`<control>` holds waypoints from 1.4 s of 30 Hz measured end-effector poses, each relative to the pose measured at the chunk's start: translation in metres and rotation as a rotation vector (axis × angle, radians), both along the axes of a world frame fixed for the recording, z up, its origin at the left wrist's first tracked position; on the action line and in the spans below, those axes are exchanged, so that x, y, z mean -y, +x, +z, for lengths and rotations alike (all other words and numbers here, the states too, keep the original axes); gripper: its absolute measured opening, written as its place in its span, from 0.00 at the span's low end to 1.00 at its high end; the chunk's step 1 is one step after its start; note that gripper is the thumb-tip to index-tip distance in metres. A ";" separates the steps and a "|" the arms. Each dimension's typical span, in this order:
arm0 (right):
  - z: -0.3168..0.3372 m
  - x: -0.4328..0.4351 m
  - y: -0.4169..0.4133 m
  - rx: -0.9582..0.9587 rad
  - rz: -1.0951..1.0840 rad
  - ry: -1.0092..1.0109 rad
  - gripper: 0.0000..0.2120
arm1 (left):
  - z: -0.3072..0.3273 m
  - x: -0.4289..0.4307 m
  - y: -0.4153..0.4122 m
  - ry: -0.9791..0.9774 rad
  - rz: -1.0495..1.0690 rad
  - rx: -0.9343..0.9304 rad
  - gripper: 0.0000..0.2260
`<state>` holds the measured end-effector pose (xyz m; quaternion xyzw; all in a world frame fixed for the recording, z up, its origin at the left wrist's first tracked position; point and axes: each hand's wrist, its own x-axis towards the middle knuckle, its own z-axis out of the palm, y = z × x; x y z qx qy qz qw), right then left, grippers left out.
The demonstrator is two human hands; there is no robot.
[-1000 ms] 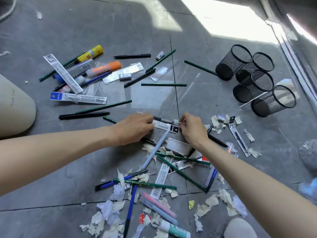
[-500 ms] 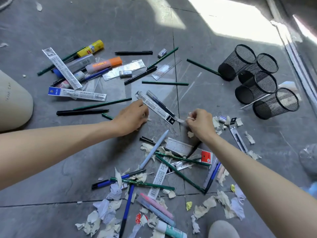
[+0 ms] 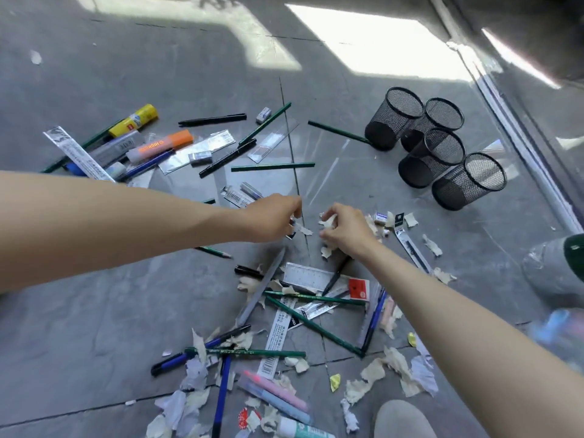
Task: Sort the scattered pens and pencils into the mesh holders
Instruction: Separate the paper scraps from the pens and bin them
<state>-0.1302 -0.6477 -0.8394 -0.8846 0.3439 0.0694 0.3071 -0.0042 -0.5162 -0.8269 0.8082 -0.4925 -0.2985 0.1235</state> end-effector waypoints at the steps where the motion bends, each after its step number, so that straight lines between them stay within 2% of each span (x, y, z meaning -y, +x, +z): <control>1: -0.003 -0.001 0.005 -0.035 0.015 -0.002 0.10 | -0.003 0.007 -0.003 0.019 0.020 -0.019 0.12; 4: -0.005 0.006 0.008 -0.110 0.088 -0.023 0.11 | -0.014 0.020 -0.012 0.023 0.023 -0.016 0.15; 8: 0.004 0.026 -0.010 -0.033 0.026 -0.004 0.12 | -0.025 0.020 -0.017 -0.110 -0.012 0.115 0.11; 12: 0.004 0.044 -0.034 0.030 -0.152 -0.222 0.09 | -0.033 0.023 -0.026 -0.233 -0.039 0.181 0.10; 14: 0.002 0.051 -0.043 0.033 -0.225 -0.293 0.13 | -0.033 0.035 -0.036 -0.331 -0.094 0.231 0.10; 17: -0.002 0.060 -0.051 -0.088 -0.155 -0.206 0.18 | -0.030 0.058 -0.053 -0.415 -0.233 0.319 0.07; 20: -0.009 0.064 -0.058 -0.094 -0.147 -0.158 0.16 | -0.030 0.072 -0.064 -0.359 -0.331 0.347 0.09; 24: -0.010 0.062 -0.073 -0.086 -0.269 -0.042 0.25 | -0.036 0.073 -0.067 -0.281 -0.341 0.386 0.07; 28: -0.008 0.070 -0.087 -0.071 -0.313 -0.097 0.19 | -0.034 0.066 -0.057 -0.267 -0.270 0.352 0.06; 32: -0.002 0.070 -0.088 -0.138 -0.142 -0.283 0.17 | -0.026 0.056 -0.048 -0.167 -0.263 0.344 0.08; 35: -0.004 0.059 -0.077 -0.148 0.009 -0.241 0.18 | -0.026 0.054 -0.058 -0.080 -0.266 0.363 0.19; 37: -0.007 0.050 -0.068 -0.183 0.090 -0.185 0.16 | -0.026 0.053 -0.070 -0.054 -0.254 0.392 0.25; 39: -0.007 0.043 -0.064 -0.145 0.109 -0.164 0.15 | -0.026 0.053 -0.081 -0.017 -0.232 0.406 0.23; 42: -0.001 0.047 -0.073 -0.019 -0.078 -0.270 0.14 | -0.024 0.053 -0.092 -0.023 -0.190 0.405 0.12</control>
